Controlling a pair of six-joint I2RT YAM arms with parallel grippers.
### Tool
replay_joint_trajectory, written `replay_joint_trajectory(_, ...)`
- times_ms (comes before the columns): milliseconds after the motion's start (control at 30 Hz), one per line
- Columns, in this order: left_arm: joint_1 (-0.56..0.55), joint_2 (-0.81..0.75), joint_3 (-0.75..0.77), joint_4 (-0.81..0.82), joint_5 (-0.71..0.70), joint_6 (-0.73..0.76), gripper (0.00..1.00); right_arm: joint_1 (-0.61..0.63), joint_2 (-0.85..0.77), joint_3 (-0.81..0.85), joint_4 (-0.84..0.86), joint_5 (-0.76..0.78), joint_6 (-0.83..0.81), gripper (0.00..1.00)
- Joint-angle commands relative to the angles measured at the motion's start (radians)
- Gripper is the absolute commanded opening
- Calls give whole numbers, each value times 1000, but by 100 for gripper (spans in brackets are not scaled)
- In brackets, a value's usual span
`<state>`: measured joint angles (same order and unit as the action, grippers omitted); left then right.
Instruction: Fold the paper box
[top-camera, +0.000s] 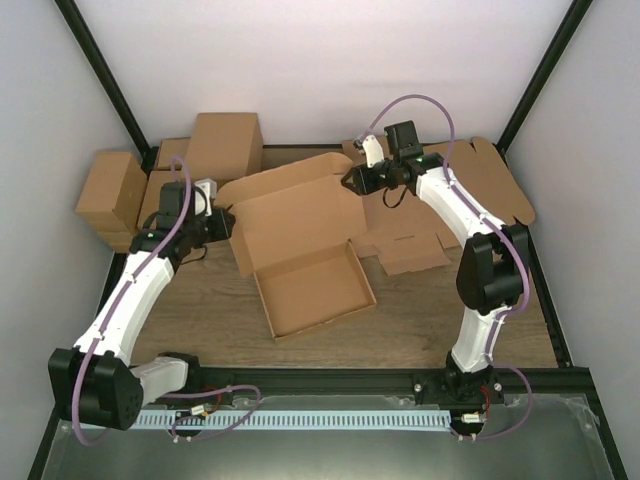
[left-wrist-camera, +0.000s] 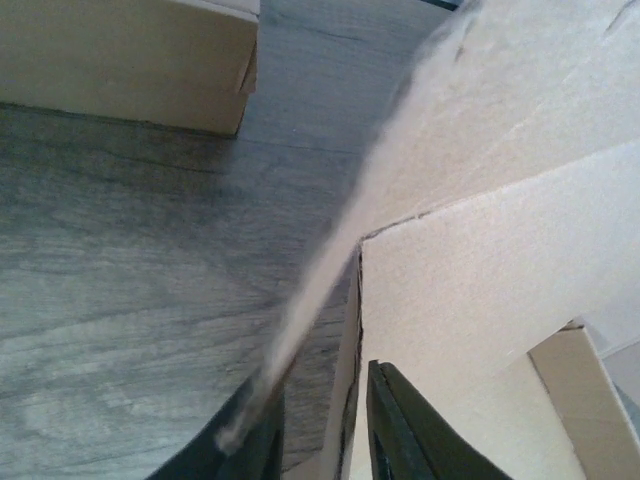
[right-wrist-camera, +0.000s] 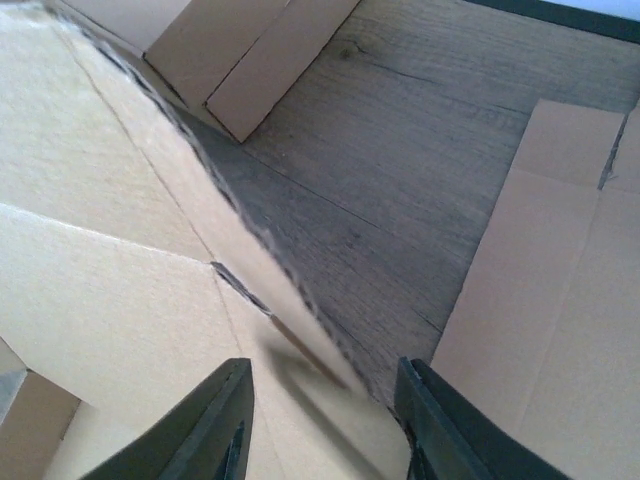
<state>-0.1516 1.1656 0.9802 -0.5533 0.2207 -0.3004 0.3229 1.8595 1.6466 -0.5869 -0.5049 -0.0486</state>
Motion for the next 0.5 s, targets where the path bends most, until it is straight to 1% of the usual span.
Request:
replay_joint_trajectory(0,-17,-8,38,-8,-16,10,17,16,-51,42,-35,24,13,34)
replay_joint_trajectory(33,-21,-5,44,-9,-17,10,9,34,-56,48,-43,44,21,26)
replay_joint_trajectory(67,-25,-2,50,-8,-20,4,4,58,-60,56,-49,63,30,20)
replay_joint_trajectory(133,-38,6,68,2,-34,-7,4,109,-75,60,-44,144,84,14)
replay_joint_trajectory(200,-56,16,85,20,-53,-24,4,154,-102,38,-5,227,140,12)
replay_joint_trajectory(233,-66,19,93,34,-66,-33,4,169,-116,23,19,267,168,8)
replay_joint_trajectory(300,-86,23,102,69,-99,-52,4,191,-141,-9,68,322,225,4)
replay_joint_trajectory(400,-116,16,94,144,-149,-80,4,224,-186,-72,137,390,299,2)
replay_joint_trajectory(467,-130,-3,61,216,-183,-97,4,249,-244,-144,233,449,333,2)
